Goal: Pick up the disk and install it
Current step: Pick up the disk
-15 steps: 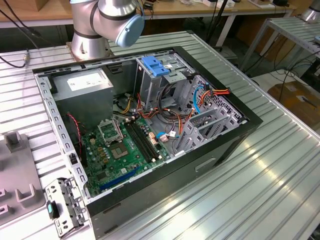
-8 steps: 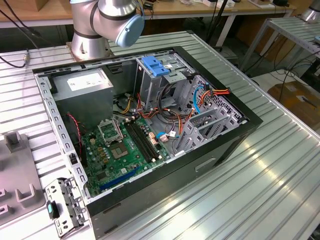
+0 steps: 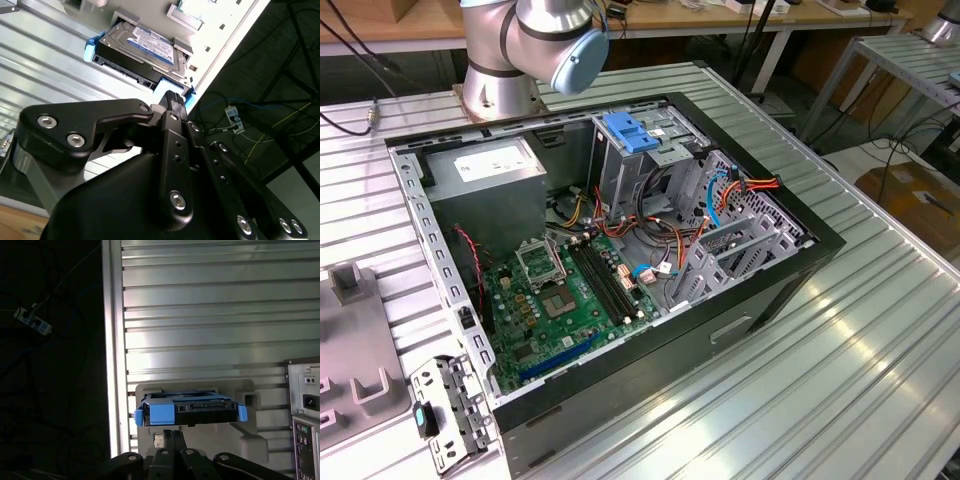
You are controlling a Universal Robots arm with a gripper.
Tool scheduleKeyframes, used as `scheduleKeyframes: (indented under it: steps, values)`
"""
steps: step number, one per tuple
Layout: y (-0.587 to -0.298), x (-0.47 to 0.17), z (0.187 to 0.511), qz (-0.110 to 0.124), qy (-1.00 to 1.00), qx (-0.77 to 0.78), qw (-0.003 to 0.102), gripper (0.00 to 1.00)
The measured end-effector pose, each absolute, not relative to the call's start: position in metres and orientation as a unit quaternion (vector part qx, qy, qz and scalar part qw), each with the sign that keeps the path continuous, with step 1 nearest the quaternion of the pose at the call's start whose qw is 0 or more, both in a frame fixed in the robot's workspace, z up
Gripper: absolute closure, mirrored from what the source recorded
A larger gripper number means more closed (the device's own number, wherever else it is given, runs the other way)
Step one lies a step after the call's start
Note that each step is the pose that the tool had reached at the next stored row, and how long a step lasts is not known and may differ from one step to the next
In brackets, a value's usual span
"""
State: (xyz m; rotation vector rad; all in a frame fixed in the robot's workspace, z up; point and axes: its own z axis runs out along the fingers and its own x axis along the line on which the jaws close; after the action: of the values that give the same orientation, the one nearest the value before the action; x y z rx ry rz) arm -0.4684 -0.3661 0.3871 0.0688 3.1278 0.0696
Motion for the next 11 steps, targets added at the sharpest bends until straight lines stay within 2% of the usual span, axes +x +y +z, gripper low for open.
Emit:
scheduleKeyframes:
  steps: [11]
  values:
    - [-0.3662,-0.4684,0.3870,0.023,0.995,-0.093,0.004,0.89]
